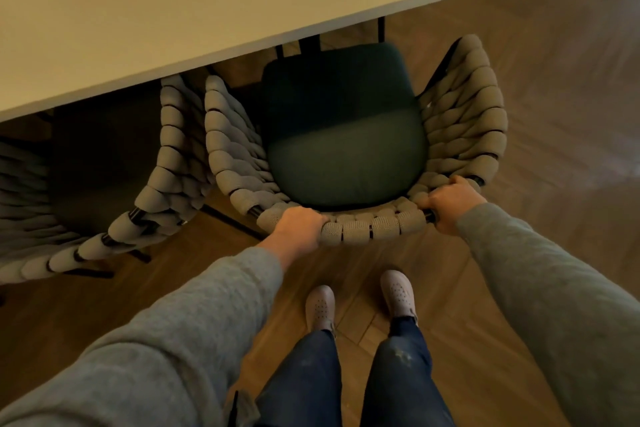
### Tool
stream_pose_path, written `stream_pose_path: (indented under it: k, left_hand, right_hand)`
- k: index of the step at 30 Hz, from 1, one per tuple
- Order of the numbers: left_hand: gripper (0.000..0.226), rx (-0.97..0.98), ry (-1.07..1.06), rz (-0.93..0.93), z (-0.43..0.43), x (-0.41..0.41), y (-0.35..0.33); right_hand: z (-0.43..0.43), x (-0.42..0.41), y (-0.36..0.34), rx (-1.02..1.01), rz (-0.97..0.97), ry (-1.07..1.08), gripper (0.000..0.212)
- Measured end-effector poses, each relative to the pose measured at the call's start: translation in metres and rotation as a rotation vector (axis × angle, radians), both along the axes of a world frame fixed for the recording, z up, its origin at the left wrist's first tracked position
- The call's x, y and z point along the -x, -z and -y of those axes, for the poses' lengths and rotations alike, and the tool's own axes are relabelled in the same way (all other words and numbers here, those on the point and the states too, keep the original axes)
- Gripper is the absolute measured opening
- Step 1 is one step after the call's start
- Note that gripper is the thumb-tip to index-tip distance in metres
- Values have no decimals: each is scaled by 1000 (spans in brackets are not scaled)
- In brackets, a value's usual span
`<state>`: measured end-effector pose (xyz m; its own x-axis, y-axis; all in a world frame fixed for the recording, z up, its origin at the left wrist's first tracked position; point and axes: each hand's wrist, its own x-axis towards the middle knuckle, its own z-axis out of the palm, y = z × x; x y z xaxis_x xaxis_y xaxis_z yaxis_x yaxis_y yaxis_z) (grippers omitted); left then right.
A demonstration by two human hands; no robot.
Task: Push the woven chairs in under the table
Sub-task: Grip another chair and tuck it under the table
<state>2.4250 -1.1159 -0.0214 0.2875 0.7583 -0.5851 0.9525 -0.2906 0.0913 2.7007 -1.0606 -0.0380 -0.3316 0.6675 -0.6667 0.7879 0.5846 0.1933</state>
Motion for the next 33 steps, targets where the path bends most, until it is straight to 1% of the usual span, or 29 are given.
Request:
stream_pose_path:
  k: [5,10,16,25,29,33]
  left_hand:
    - [31,-7,-82,31,-14,-33,0]
    - [33,-25,-96,24,-35,-63,1]
    - [36,-19,-96,6,-65,-80,-1]
    - [44,-15,-96,-44,-97,-92,-1]
    - [43,-25,-93,-55,-106,-91,1]
    - [42,-26,-82,-60,-104,-91,6]
  right_hand:
    - [-25,-26,-7,-8,16,-30,27]
    - [-59,-51,-12,6,19,-79,29]
    - [-92,-69,-14,-10,-19,-110,26]
    - [-129,-74,-25,17,-12,-137,28]
    - [-137,-73,-25,3,4,-127,32]
    - [-136,-73,-20,-11,-13,-115,31]
